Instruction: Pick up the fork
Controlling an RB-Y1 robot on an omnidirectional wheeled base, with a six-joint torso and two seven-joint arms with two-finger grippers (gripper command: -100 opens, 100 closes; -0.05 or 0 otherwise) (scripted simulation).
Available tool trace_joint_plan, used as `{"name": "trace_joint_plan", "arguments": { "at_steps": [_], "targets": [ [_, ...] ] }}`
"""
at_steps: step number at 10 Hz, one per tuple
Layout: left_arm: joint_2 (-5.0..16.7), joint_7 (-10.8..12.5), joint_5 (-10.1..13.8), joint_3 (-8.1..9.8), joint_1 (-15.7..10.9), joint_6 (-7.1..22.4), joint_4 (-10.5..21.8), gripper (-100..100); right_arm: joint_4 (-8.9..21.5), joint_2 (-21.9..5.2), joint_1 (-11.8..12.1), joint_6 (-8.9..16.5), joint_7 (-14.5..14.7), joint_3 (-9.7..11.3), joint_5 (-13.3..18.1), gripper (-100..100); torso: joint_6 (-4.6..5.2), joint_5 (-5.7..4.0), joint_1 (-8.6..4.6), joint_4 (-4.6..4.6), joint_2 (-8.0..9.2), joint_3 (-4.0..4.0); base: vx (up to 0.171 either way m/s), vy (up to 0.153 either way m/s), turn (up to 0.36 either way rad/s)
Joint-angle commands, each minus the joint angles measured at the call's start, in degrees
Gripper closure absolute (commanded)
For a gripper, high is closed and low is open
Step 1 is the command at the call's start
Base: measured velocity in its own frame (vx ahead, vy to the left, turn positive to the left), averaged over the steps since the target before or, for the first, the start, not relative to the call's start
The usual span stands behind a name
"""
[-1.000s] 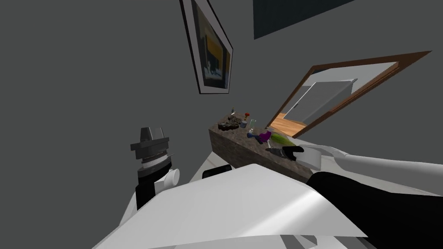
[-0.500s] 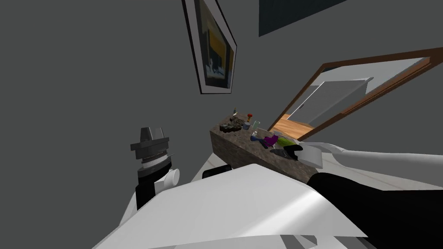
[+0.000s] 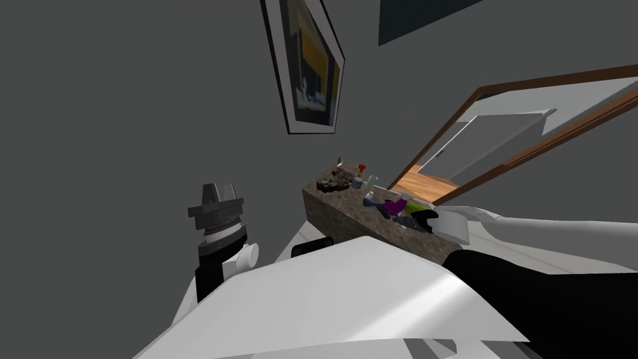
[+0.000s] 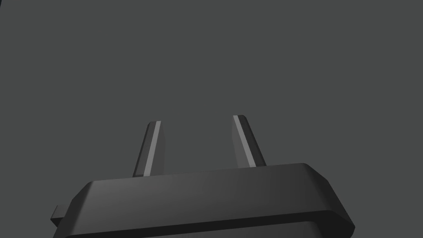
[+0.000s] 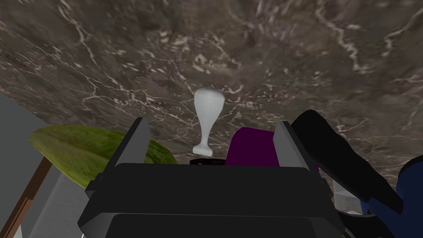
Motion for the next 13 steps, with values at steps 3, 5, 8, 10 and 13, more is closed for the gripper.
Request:
{"name": "trace_joint_plan", "arguments": {
  "at_steps": [3, 5, 8, 10, 13],
  "targets": [
    [0.0, 0.0, 0.0, 0.00, 0.0, 0.0, 0.0, 0, 2.0, 3.8, -1.8, -1.3, 0.6, 3.4, 2.3, -100, 0.01, -0.01, -0.03, 0.01, 0.05, 0.03, -0.001, -0.004, 0.039],
    [0.0, 0.0, 0.0, 0.00, 0.0, 0.0, 0.0, 0, 2.7, 5.3, -2.2, -1.7, 0.9, 4.3, 3.2, -100, -0.02, 0.01, 0.05, 0.00, -0.02, -0.01, 0.006, 0.003, 0.032],
    [0.0, 0.0, 0.0, 0.00, 0.0, 0.0, 0.0, 0, 3.2, 5.2, -2.4, -2.2, 1.1, 4.9, 2.8, 100, -0.01, 0.02, 0.03, 0.00, -0.01, 0.00, 0.003, 0.001, 0.019],
    [0.0, 0.0, 0.0, 0.00, 0.0, 0.0, 0.0, 0, 3.2, 5.2, -2.5, -2.3, 1.0, 4.8, 2.8, 100, 0.02, -0.01, -0.02, 0.00, 0.03, 0.01, 0.000, 0.000, 0.000],
    [0.0, 0.0, 0.0, 0.00, 0.0, 0.0, 0.0, 0, 3.2, 5.2, -2.4, -2.2, 1.0, 4.9, 2.8, 0, -0.03, 0.00, 0.00, 0.00, 0.01, 0.01, 0.000, 0.000, 0.000]
  ]
}}
